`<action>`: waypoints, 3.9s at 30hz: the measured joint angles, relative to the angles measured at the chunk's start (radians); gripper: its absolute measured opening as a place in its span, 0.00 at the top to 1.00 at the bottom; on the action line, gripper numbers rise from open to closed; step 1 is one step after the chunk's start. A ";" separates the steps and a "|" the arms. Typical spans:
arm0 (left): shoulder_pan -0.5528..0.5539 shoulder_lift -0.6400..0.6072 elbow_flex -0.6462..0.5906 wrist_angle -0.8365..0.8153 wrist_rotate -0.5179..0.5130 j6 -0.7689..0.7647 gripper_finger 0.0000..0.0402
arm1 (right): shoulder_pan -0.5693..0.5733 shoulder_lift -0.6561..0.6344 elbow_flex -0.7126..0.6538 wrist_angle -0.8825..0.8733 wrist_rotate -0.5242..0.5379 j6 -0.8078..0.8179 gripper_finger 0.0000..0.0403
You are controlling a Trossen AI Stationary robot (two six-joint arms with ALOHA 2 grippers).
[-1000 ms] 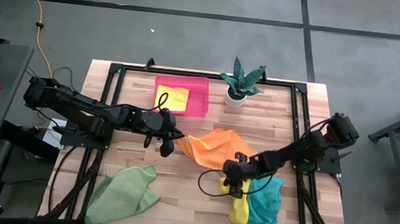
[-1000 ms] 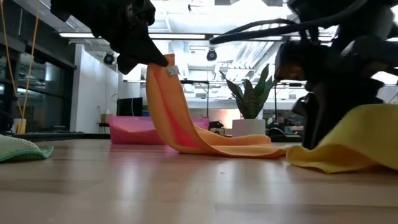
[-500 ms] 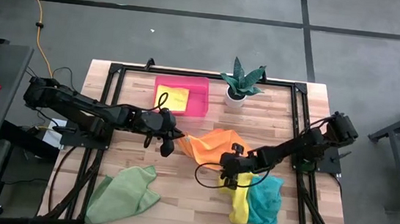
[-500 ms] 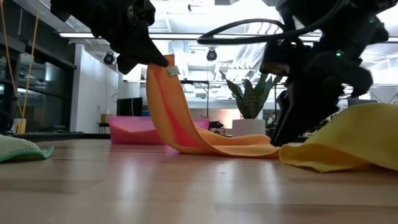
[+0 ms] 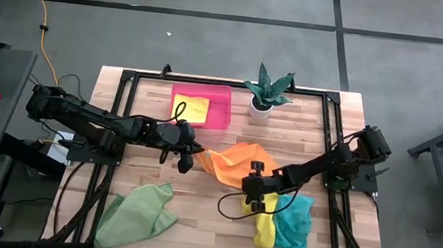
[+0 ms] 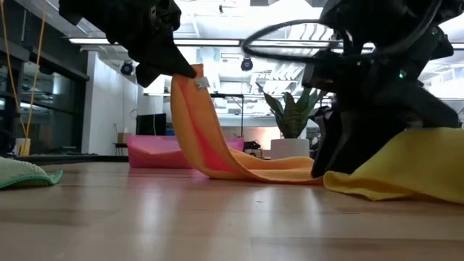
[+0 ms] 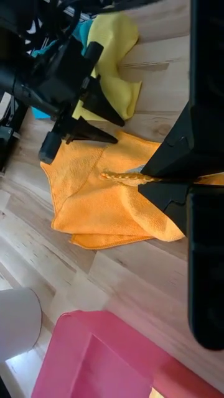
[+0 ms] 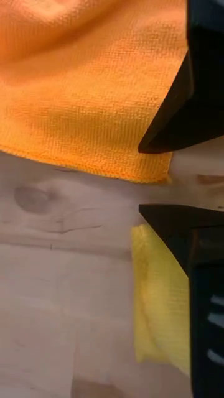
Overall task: Fold microfiber towels
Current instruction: Fold the orange microfiber towel
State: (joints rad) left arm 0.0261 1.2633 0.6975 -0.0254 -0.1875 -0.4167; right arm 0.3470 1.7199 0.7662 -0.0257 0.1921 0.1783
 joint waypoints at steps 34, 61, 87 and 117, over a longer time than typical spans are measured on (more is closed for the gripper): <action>0.127 -0.311 0.002 -0.015 0.041 0.034 1.00 | -0.176 -0.391 0.286 -0.382 0.043 0.049 1.00; 0.157 -0.454 0.245 -0.171 -0.287 0.679 1.00 | -0.412 -0.606 0.720 -0.866 -0.006 -0.067 1.00; -0.318 -0.340 -0.038 -0.224 -0.269 -0.210 1.00 | -0.076 -0.169 0.717 -1.009 -0.134 0.179 1.00; -0.553 0.006 -0.096 -0.046 0.100 -0.670 1.00 | 0.049 0.031 0.476 -0.485 -0.705 0.356 1.00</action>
State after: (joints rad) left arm -0.5266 1.2697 0.6014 -0.0715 -0.0872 -1.0870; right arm 0.3962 1.7512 1.2423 -0.5112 -0.5125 0.5344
